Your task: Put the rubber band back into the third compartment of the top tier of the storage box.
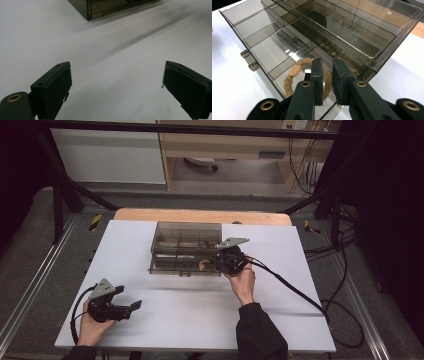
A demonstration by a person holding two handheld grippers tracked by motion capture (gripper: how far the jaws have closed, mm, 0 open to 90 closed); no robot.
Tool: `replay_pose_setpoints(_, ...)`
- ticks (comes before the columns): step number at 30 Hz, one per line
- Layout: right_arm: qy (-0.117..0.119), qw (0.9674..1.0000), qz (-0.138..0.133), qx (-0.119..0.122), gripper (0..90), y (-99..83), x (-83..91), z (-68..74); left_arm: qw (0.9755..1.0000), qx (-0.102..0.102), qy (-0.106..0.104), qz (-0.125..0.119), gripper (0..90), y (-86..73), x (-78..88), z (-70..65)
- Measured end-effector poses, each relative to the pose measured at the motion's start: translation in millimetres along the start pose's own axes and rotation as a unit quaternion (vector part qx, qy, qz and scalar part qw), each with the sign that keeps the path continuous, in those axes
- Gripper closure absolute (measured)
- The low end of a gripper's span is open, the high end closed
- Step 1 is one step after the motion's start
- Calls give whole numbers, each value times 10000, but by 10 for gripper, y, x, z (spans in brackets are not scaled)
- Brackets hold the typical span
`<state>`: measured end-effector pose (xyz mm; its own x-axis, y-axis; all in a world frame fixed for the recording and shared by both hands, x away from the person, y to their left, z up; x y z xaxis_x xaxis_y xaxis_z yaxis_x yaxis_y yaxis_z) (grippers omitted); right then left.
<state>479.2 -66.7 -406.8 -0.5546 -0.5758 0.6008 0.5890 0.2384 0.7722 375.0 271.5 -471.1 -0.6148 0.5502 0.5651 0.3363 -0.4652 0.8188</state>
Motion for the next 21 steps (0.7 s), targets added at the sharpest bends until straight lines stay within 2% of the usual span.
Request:
replay_pose_setpoints(4, 44, 9999, -87, 24, 774, 23, 51, 10, 10000, 2, 5, -13, 81, 2, 2, 2)
replay_pose_setpoints(8, 116, 9997, -218, 7, 724, 61, 145, 25, 10000, 8, 0, -9, 81, 1, 1, 1)
replay_pose_setpoints(11, 133, 9995, -286, -30, 599, 92, 258, 30, 10000, 3, 2, -4, 81, 0, 0, 1)
replay_pose_setpoints(13, 124, 9995, -297, -34, 570, 96, 289, 28, 10000, 14, -1, -8, 81, 1, -2, 0)
replay_pose_setpoints(14, 144, 9993, -335, -108, 504, 103, 346, 16, 10000, 20, 2, -13, 81, 1, -3, -1)
replay_pose_setpoints(15, 144, 9993, -335, -108, 504, 103, 346, 16, 10000, 24, 1, -17, 81, 2, -4, -1)
replay_pose_setpoints(18, 108, 9991, -364, -171, 419, 99, 436, -17, 10000, 35, 3, -10, 81, -1, -4, 2)
replay_pose_setpoints(21, 176, 9986, -419, -283, 358, 83, 530, -64, 10000, 26, 4, -4, 81, -1, -5, 2)
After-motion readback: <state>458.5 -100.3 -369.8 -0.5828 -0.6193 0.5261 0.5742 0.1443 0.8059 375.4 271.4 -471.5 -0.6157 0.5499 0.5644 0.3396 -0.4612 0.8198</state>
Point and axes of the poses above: each handheld gripper's, and its own axes: x roughly backward along the jaws, y roughly out of its top, z roughly to its left, the point moved 5 cm from there along -x, roughly forward along the jaws, and after that the axes turned 13 degrees about -x, right-handed, at the moved point
